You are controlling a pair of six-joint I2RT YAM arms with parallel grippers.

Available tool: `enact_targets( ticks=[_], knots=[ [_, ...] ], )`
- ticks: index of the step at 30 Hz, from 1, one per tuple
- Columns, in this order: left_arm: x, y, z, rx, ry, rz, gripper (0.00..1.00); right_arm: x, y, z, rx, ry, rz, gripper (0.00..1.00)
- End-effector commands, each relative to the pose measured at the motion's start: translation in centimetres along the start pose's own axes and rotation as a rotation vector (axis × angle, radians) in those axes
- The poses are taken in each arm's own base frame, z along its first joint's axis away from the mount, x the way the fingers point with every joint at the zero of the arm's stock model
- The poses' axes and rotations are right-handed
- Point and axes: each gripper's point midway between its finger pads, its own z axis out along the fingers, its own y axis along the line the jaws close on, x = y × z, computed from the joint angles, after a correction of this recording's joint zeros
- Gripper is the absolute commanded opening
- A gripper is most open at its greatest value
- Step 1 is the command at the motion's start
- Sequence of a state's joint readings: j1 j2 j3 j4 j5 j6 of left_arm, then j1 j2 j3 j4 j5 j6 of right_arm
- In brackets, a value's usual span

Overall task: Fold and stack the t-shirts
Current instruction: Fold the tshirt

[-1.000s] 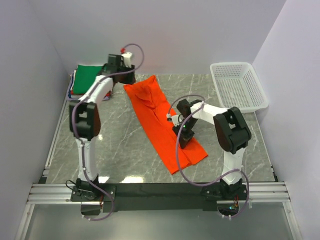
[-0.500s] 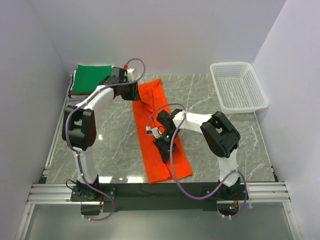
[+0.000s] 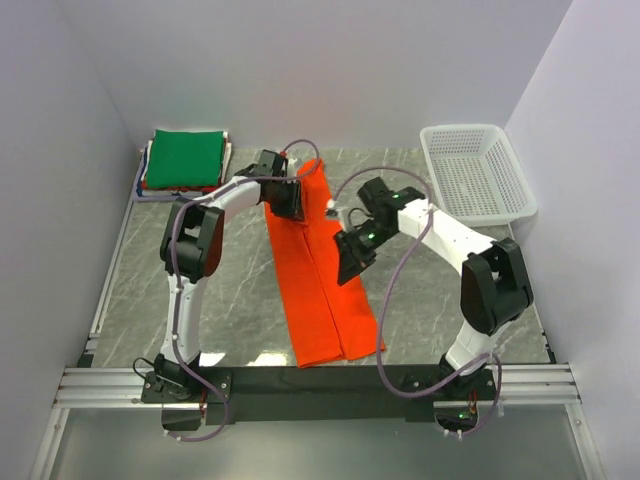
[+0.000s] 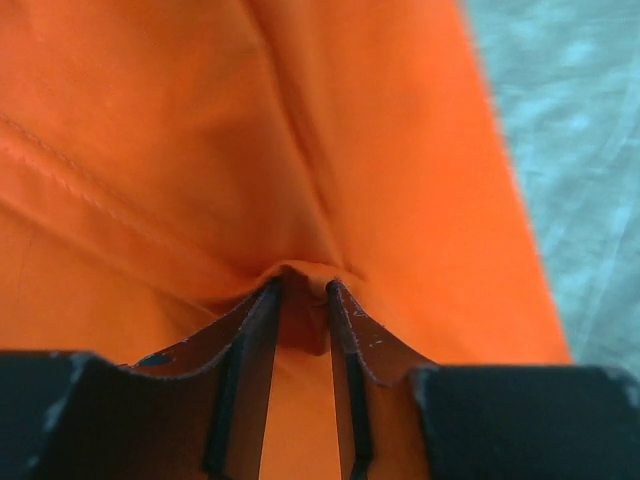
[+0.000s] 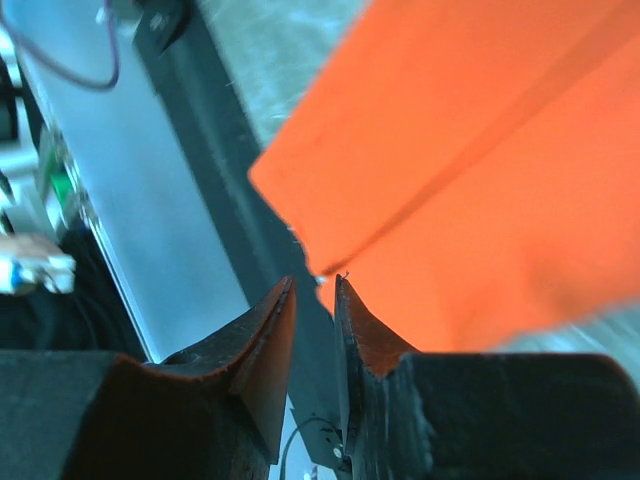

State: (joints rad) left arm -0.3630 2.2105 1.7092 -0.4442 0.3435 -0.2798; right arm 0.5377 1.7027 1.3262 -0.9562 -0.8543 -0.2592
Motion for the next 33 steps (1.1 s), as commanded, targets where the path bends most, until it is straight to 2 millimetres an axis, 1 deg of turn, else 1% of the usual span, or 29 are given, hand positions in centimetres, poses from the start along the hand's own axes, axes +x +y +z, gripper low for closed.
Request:
enact_targets(
  ticks=[1,2,5,6,7,8,9,11,12,13,16,17,18,20,21,23,24,25,26,27,28,29,30,31,32,33],
  knots=[
    [-0.3,0.7,0.8,-0.02,0.016,-0.019,0.33,-0.6,-1.8,-2.1,0.025,-0.04,0.061,0.29],
    [-0.1,1.4,1.2,-0.044,0.022,-0.014,0.33,-0.6,-2.6,-2.7,0.033,-0.055,0.081,0.29],
    [-0.2,2.6,2.7,-0.071,0.039,0.004,0.32,-0.8,-3.5,-3.3,0.042,-0.072,0.102,0.29],
    [-0.9,3.0,3.5,-0.072,0.04,0.012,0.32,-0.9,-3.8,-3.3,0.045,-0.071,0.109,0.29],
    [-1.2,3.3,3.9,-0.072,0.044,0.019,0.32,-1.0,-4.0,-3.3,0.044,-0.072,0.111,0.29],
    [-1.1,3.9,4.0,-0.083,0.068,0.025,0.32,-1.0,-4.1,-3.2,0.041,-0.067,0.116,0.29],
    [-2.4,4.3,4.8,-0.083,0.05,0.038,0.32,-1.0,-4.3,-3.2,0.039,-0.065,0.123,0.29],
    [-3.5,5.4,5.0,-0.08,0.047,0.083,0.33,-1.2,-4.6,-3.1,0.043,-0.067,0.123,0.29],
    [-4.7,6.1,5.3,-0.101,0.031,0.107,0.34,-1.3,-4.8,-2.9,0.044,-0.064,0.127,0.29],
    [-5.4,6.9,5.1,-0.116,0.016,0.14,0.35,-1.3,-5.3,-2.8,0.058,-0.062,0.131,0.29],
    [-7.6,8.3,4.4,-0.137,-0.047,0.204,0.4,-0.9,-6.1,-2.2,0.071,-0.054,0.148,0.28],
    [-7.4,8.4,4.3,-0.136,-0.046,0.202,0.45,-0.6,-6.3,-1.9,0.076,-0.047,0.162,0.28],
    [-8.8,8.1,3.5,-0.133,-0.09,0.251,0.48,-0.2,-6.5,-1.6,0.074,-0.039,0.171,0.28],
    [-9.7,7.0,2.5,-0.08,-0.123,0.29,0.52,0.0,-6.8,-0.9,0.074,-0.039,0.171,0.27],
    [-10.2,6.1,1.4,-0.06,-0.143,0.295,0.56,0.6,-6.9,-0.3,0.071,-0.023,0.178,0.27],
    [-10.8,3.8,0.2,0.026,-0.168,0.275,0.59,0.8,-7.3,1.1,0.081,-0.005,0.157,0.26],
    [-11.7,2.4,-1.6,0.052,-0.196,0.285,0.62,1.6,-8.0,1.8,0.108,0.02,0.165,0.26],
    [-12.1,1.3,-2.6,0.087,-0.209,0.239,0.62,1.7,-8.1,2.6,0.113,0.031,0.151,0.25],
    [-12.4,0.6,-3.7,0.101,-0.222,0.242,0.63,2.3,-8.4,3.4,0.113,0.058,0.169,0.24],
    [-12.8,-0.5,-6.1,0.111,-0.252,0.252,0.63,2.7,-8.8,3.9,0.122,0.075,0.177,0.24],
    [-13.1,-0.8,-7.4,0.116,-0.272,0.252,0.64,3.0,-8.9,4.4,0.121,0.086,0.182,0.23],
    [-12.3,-0.6,-7.7,0.122,-0.273,0.245,0.64,3.2,-9.1,5.3,0.125,0.103,0.187,0.23],
    [-13.1,-1.9,-10.8,0.138,-0.327,0.264,0.65,3.6,-9.3,5.7,0.135,0.12,0.188,0.23],
    [-13.1,-1.5,-12.0,0.141,-0.343,0.256,0.65,3.6,-9.4,6.1,0.137,0.127,0.185,0.22],
    [-12.1,-1.2,-12.3,0.144,-0.331,0.245,0.65,4.0,-9.5,6.7,0.134,0.143,0.196,0.22],
    [-12.3,-2.1,-14.6,0.157,-0.362,0.261,0.65,4.2,-9.1,7.2,0.125,0.157,0.19,0.22]
  ],
)
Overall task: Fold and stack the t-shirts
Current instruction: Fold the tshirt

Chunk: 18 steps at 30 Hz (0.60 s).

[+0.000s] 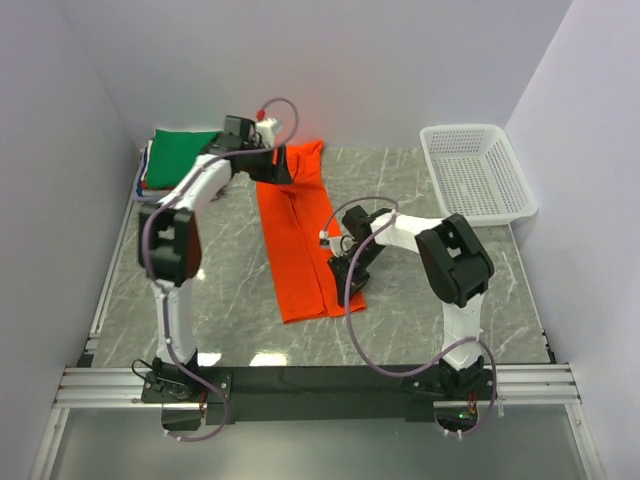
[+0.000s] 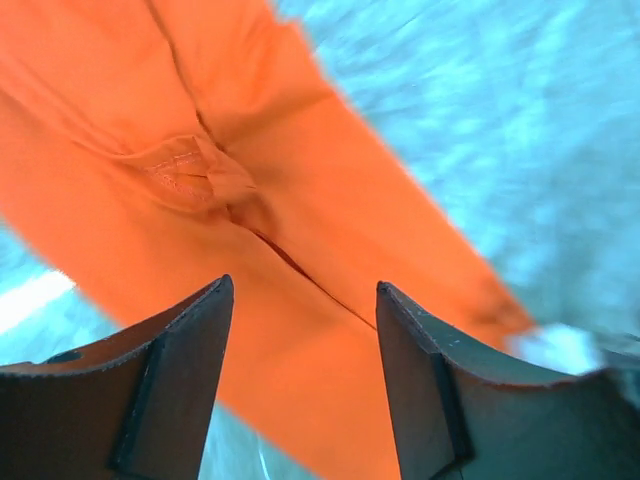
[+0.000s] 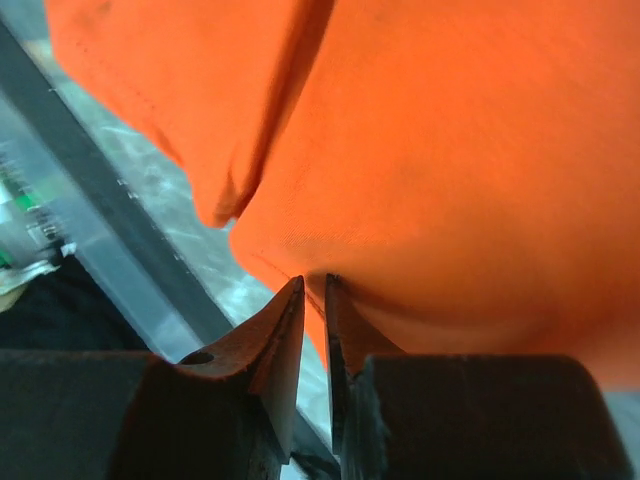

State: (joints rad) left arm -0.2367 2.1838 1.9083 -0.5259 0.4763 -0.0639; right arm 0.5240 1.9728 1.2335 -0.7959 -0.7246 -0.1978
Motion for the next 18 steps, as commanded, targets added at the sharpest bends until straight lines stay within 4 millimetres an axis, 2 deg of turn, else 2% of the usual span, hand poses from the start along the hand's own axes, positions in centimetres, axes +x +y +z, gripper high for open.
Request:
enact_targets(
  ticks=[1,2,3,4,5,6,7,8,10,13,16,17,18],
  knots=[
    [-5.9,-3.0,-8.2,0.06,-0.205,0.079,0.64,-0.3,0.3,1.4,0.011,0.004,-0.022,0.22],
    [-4.4,-2.7,-8.5,0.058,-0.178,0.061,0.62,-0.1,0.5,1.7,0.003,0.015,-0.02,0.21],
    [-4.7,-3.3,-10.4,0.059,-0.202,0.073,0.61,0.3,1.2,2.3,-0.008,0.036,-0.032,0.21],
    [-4.3,-2.9,-11.2,0.053,-0.206,0.072,0.59,0.5,1.7,2.6,-0.02,0.044,-0.044,0.21],
    [-2.2,-2.5,-11.3,0.055,-0.173,0.054,0.58,0.7,2.3,2.9,-0.032,0.052,-0.05,0.21],
    [-2.3,-3.5,-13.2,0.066,-0.203,0.083,0.55,1.2,3.4,3.6,-0.047,0.074,-0.074,0.21],
    [-1.6,-3.2,-14.2,0.058,-0.209,0.087,0.54,1.5,4.0,4.0,-0.065,0.084,-0.078,0.21],
    [0.3,-3.6,-15.2,0.054,-0.205,0.119,0.52,1.4,4.9,4.2,-0.089,0.084,-0.093,0.21],
    [2.1,-3.8,-16.6,0.057,-0.199,0.17,0.52,1.5,6.3,4.4,-0.112,0.094,-0.126,0.21],
    [6.5,-5.1,-18.6,0.07,-0.159,0.276,0.51,1.0,8.1,3.1,-0.162,0.072,-0.167,0.23],
    [11.3,-6.5,-20.2,0.112,-0.11,0.428,0.52,0.4,9.7,0.2,-0.117,-0.032,-0.3,0.28],
    [13.6,-7.7,-20.8,0.16,-0.104,0.478,0.53,0.6,10.6,-1.8,-0.081,-0.105,-0.393,0.3],
    [14.9,-8.2,-20.9,0.187,-0.099,0.526,0.54,0.4,9.9,-2.7,0.01,-0.15,-0.445,0.35]
  ],
)
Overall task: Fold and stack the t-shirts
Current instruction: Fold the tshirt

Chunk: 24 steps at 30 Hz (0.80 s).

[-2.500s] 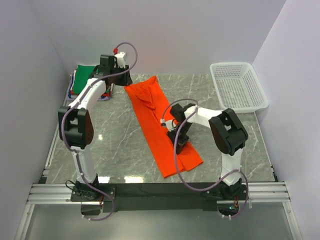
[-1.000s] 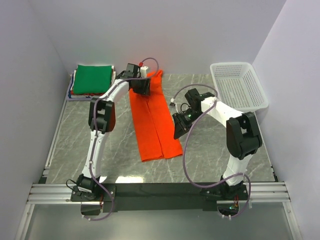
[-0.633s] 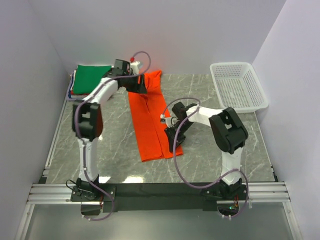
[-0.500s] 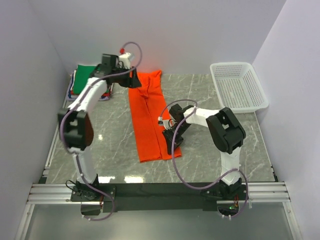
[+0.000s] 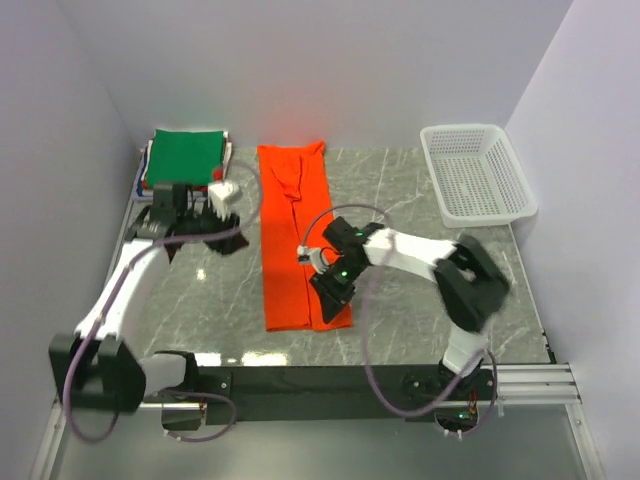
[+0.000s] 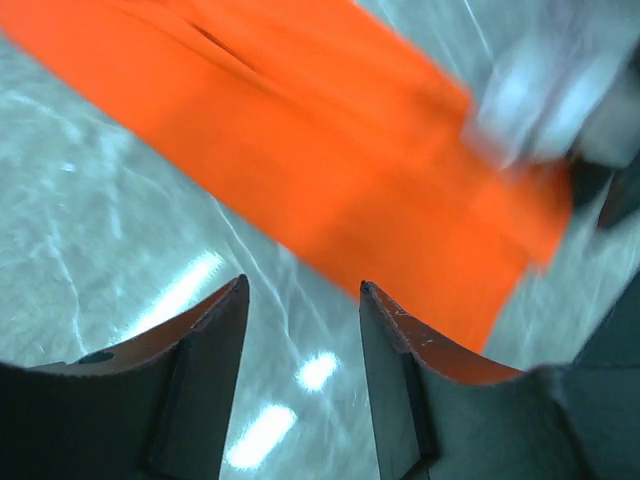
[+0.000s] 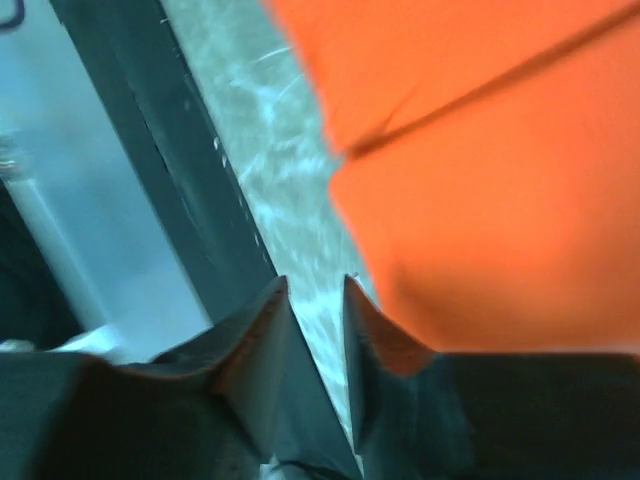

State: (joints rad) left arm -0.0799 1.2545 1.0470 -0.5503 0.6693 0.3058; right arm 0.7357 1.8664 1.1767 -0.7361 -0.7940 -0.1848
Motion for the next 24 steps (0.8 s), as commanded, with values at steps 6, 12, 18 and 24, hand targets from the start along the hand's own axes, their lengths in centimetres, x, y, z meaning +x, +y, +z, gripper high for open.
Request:
enact_targets(
  ticks=[6,12,18,24],
  knots=[
    [10.8,-9.5,-1.1,0.339,0.095,0.594,0.57,-0.4,0.5,-8.9,0.517,-0.279,-0.701,0.47],
    [14.6,-12.4,1.5,0.41,0.087,0.828,0.54,2.0,-2.0,-5.5,0.641,-0.181,-0.974,0.48],
    [16.6,-13.2,3.3,0.429,0.079,0.979,0.56,1.5,-3.5,-3.5,0.742,-0.184,-1.152,0.48],
    [17.5,-13.5,4.5,0.443,0.099,1.009,0.56,2.0,-4.2,-2.3,0.738,-0.148,-1.243,0.49]
  ],
)
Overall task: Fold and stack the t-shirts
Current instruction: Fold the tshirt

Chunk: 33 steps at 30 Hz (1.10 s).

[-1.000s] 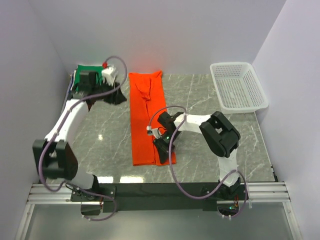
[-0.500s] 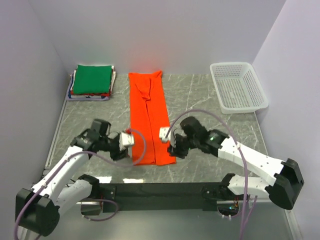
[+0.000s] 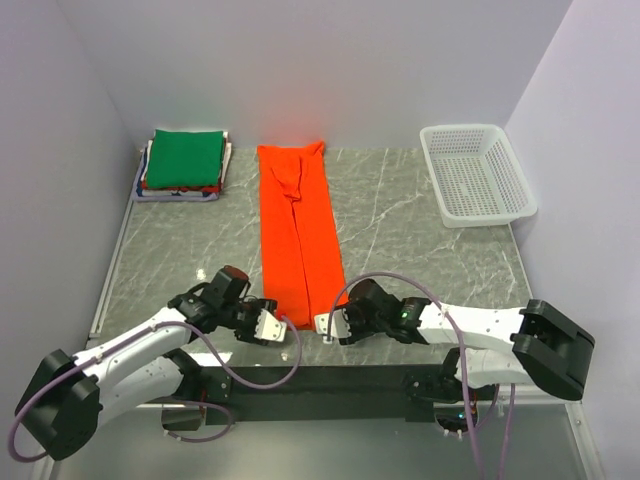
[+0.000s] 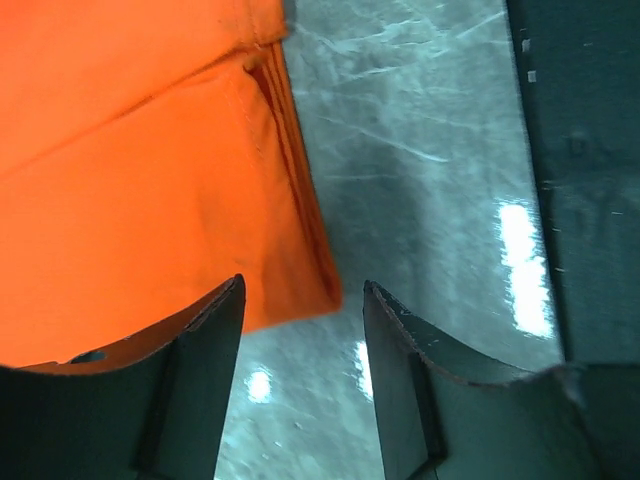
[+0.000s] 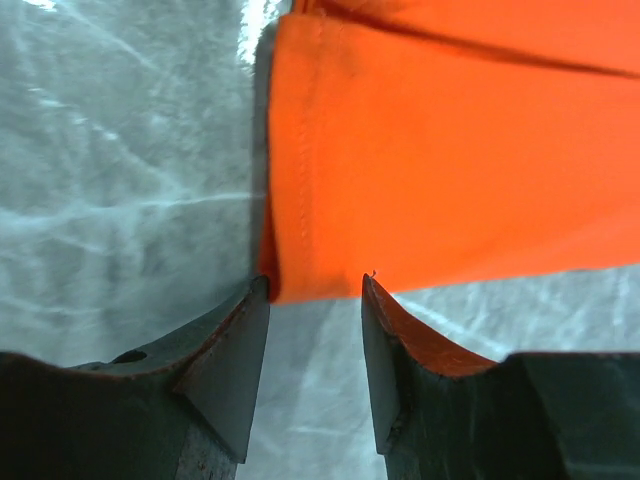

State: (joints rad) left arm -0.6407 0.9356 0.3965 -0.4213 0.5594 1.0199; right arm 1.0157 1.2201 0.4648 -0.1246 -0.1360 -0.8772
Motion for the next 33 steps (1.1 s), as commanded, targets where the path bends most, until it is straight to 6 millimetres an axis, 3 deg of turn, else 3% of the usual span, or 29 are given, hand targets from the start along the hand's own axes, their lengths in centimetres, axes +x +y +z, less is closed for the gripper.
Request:
enact_targets(
  ticks=[1,9,18,21,22,23,26,30,33],
  knots=[
    [-0.4,1.6,0.7,-0.045,-0.011,0.082,0.56,-0.9,-1.6,0.7,0.068,-0.035,-0.108,0.49],
    [1.2,0.6,1.9,0.003,0.032,0.141,0.47,0.0,0.5,1.2,-0.013,-0.011,-0.187,0.37],
    [1.3,-0.4,1.9,0.045,0.044,0.139,0.46,0.7,1.9,1.3,-0.079,0.019,-0.222,0.36],
    [2.1,-0.6,2.3,0.062,0.072,0.123,0.36,0.8,1.7,1.4,-0.075,0.028,-0.212,0.13],
    [2.3,-0.5,2.4,0.057,0.078,0.121,0.27,0.6,1.5,1.5,-0.069,0.028,-0.206,0.05],
    [2.4,-0.6,2.5,0.061,0.08,0.128,0.22,0.7,1.5,1.4,-0.071,0.033,-0.198,0.02],
    [2.0,-0.5,2.4,0.056,0.061,0.126,0.06,0.2,1.0,1.2,-0.054,0.028,-0.163,0.0],
    [-0.2,0.0,1.6,0.055,-0.001,0.115,0.01,-1.2,0.5,0.0,-0.067,0.013,-0.093,0.0],
    [-1.2,-0.8,0.9,0.092,-0.021,0.112,0.01,-2.5,0.5,-1.6,-0.078,-0.01,-0.061,0.0]
  ],
)
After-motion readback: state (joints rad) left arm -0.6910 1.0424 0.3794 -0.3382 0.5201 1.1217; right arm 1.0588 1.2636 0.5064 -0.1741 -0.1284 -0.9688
